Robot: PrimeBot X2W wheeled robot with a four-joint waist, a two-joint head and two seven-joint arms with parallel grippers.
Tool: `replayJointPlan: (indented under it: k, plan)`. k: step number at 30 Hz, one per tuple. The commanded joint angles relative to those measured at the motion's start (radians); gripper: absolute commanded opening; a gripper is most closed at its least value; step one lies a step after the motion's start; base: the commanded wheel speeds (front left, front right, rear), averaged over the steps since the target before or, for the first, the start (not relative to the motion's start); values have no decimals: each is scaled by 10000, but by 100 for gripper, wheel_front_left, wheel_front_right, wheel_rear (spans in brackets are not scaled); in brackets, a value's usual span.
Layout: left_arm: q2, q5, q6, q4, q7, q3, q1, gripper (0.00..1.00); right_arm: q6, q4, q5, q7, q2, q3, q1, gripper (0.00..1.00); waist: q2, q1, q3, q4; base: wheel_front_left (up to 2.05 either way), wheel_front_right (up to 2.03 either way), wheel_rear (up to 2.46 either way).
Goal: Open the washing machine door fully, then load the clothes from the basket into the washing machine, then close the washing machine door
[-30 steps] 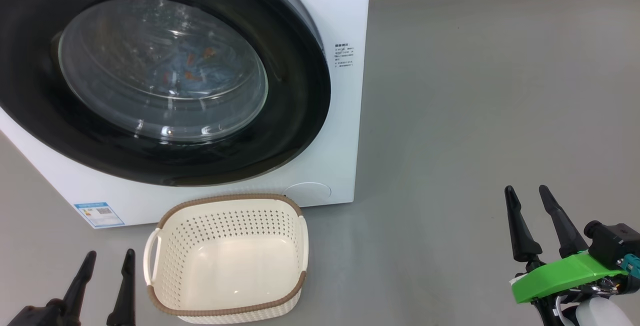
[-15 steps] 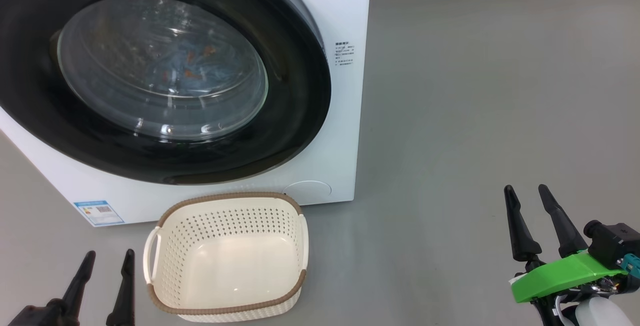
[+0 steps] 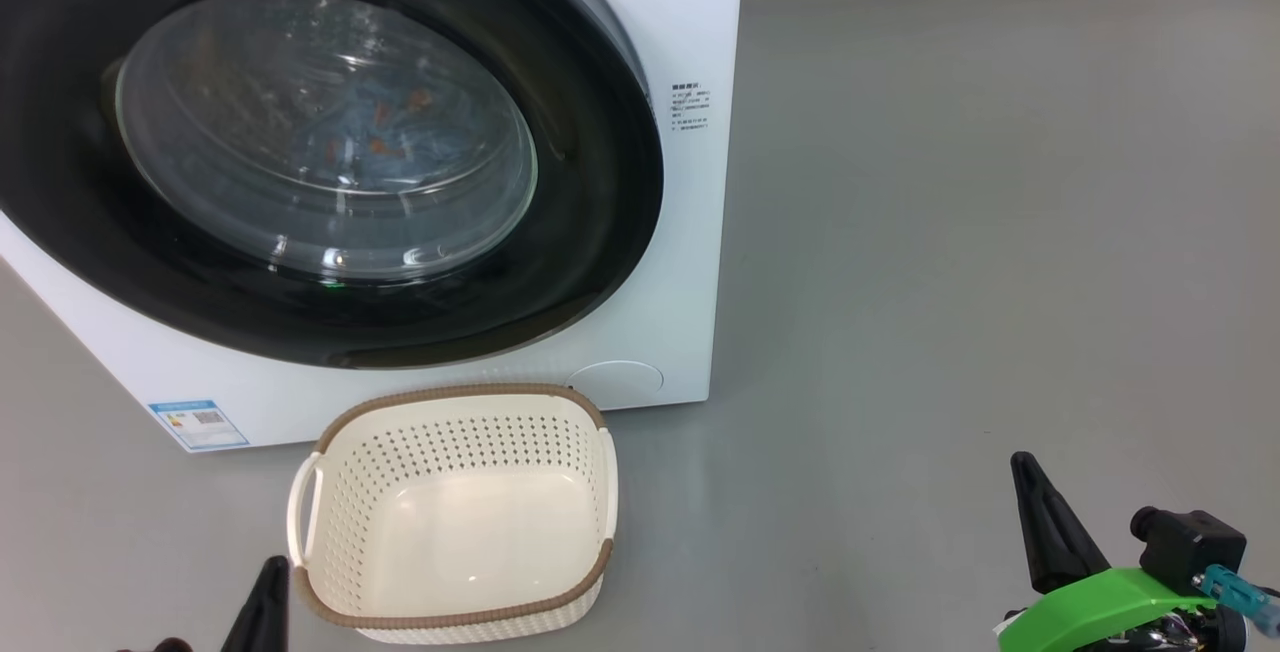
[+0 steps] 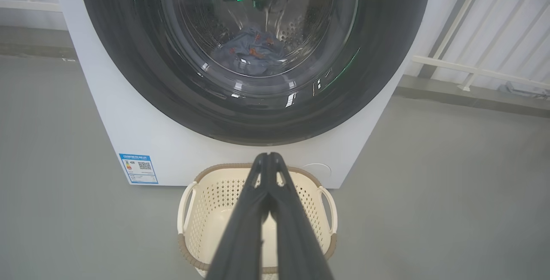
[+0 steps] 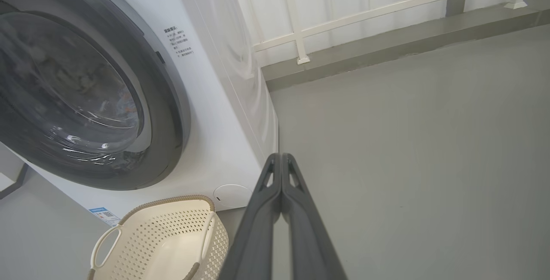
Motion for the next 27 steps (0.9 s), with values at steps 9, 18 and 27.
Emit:
replayJointPlan:
  k: [9, 18, 27]
  plan:
    - [56, -1078, 0, -270, 298, 244, -264, 0, 0, -349, 1097, 300, -57, -200, -271, 0, 0, 1, -14, 3, 0, 0, 0]
    - [-62, -1951, 1, -338, 559, 360, -350, 0, 0, -435, 1934, 565, 1, -333, -302, 0, 0, 0, -27, 5, 0, 0, 0]
    - [-179, -2826, 1, -409, 824, 477, -432, 0, 0, -525, 2775, 833, 58, -466, -329, 0, 0, 0, -42, 8, 0, 0, 0]
